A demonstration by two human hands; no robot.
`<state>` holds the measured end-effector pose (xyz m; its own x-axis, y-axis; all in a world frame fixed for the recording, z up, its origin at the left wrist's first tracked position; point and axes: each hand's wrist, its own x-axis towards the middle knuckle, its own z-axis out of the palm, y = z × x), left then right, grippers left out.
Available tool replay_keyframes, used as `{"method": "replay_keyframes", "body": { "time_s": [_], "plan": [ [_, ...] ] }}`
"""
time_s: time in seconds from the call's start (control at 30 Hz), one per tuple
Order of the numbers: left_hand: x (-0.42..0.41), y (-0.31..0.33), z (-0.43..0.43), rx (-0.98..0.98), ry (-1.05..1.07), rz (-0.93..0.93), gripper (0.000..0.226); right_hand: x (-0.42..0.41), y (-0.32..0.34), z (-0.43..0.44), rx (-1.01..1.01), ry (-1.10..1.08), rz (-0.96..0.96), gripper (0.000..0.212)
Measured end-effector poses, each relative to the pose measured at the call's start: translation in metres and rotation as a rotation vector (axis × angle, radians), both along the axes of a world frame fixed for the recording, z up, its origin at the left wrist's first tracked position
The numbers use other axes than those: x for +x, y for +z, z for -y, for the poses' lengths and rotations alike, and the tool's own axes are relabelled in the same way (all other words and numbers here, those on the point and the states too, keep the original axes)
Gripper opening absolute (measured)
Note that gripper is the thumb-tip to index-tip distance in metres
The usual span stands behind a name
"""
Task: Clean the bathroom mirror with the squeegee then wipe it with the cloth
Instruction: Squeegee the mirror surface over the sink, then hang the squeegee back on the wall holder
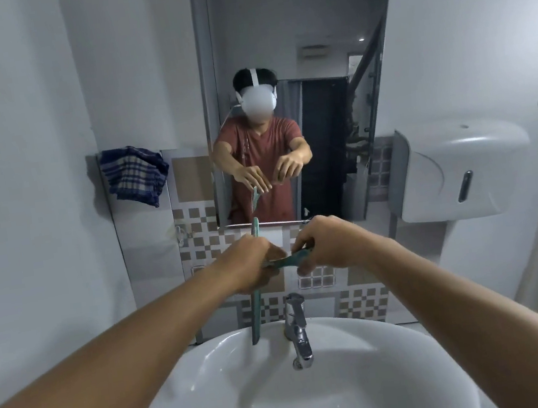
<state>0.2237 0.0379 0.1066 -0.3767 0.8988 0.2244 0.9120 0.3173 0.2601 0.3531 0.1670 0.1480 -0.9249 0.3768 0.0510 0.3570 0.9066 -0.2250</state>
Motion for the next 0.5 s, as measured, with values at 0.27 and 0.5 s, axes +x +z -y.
{"method": "replay_keyframes", "body": {
  "time_s": [0.27, 0.5],
  "plan": [
    [0.031, 0.017, 0.012, 0.110, 0.046, 0.015, 0.028, 0.027, 0.035, -0.007, 0.054, -0.013, -0.106, 0.048],
    [0.045, 0.028, 0.016, 0.227, 0.129, 0.114, 0.024, 0.040, 0.044, -0.012, -0.323, -0.031, -0.414, 0.062]
  ]
}}
